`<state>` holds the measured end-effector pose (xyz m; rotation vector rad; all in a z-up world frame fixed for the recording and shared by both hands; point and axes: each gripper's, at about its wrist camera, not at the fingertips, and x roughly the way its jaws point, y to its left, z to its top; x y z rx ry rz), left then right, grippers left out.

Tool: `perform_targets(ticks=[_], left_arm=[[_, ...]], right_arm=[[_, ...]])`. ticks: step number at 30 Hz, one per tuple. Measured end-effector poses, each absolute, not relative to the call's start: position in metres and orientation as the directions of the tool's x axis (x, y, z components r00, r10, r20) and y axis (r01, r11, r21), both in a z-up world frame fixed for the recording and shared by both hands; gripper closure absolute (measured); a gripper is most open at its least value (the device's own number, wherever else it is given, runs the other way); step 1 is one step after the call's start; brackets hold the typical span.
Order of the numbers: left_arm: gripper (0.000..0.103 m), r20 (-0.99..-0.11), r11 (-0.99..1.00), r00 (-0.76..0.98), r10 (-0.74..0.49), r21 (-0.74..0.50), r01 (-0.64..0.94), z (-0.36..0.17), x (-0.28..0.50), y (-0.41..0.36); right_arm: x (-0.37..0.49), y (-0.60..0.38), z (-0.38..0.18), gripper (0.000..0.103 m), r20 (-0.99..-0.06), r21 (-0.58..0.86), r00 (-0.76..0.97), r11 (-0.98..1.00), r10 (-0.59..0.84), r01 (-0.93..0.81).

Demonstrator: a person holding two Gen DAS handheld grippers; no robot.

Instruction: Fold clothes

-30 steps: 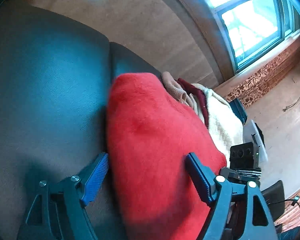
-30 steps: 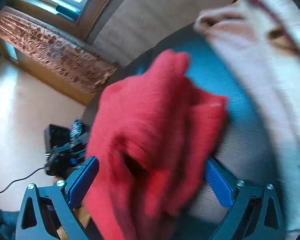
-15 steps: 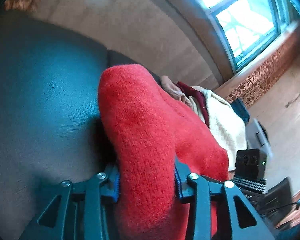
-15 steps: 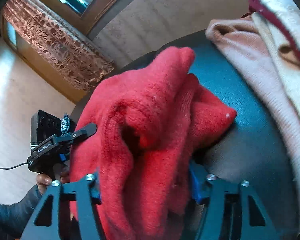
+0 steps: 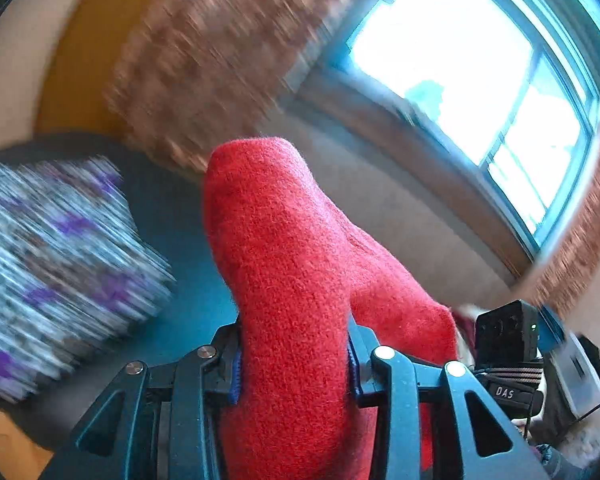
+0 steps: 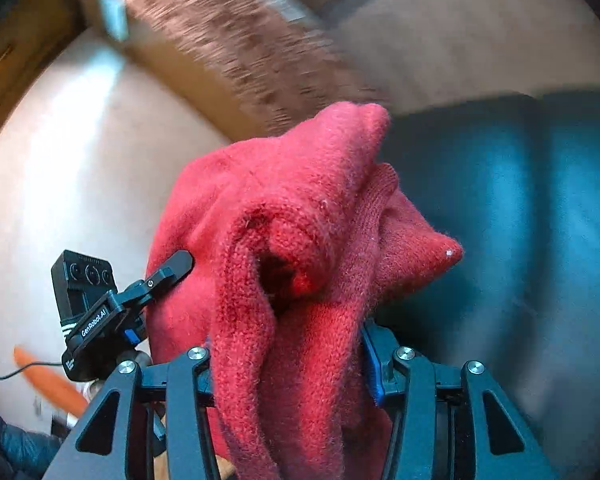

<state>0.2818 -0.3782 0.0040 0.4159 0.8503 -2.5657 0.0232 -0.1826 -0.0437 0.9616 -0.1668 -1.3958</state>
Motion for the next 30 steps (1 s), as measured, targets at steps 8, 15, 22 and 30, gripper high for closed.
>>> perform_targets(ticks=[8, 15, 22, 30], left_arm=[[0.066, -0.410, -0.692, -0.764, -0.498, -0.344, 0.635, 0.063, 0.367, -0.508], [0.063, -0.696, -0.576, -0.535, -0.479, -0.211, 0.790, -0.031, 0.365, -0.626], [0.061, -0.687, -0.598, -0.546, -0.480, -0.199, 0.776, -0.036, 0.362, -0.625], [0.057, -0.676, -0.639, -0.542, -0.499, -0.134, 0.757, -0.006, 0.369, -0.611]], right_arm=[[0.102, -0.358, 0.016, 0.053, -0.322, 0.643, 0.399, 0.111, -0.859, 0.758], [0.140, -0.464, -0.053, 0.054, -0.439, 0.741, 0.472, -0.011, -0.765, 0.672], [0.154, -0.474, -0.122, 0.060, -0.517, 0.704, 0.464, -0.049, -0.720, 0.709], [0.149, -0.448, -0.060, 0.039, -0.566, 0.491, 0.315, -0.004, -0.762, 0.871]])
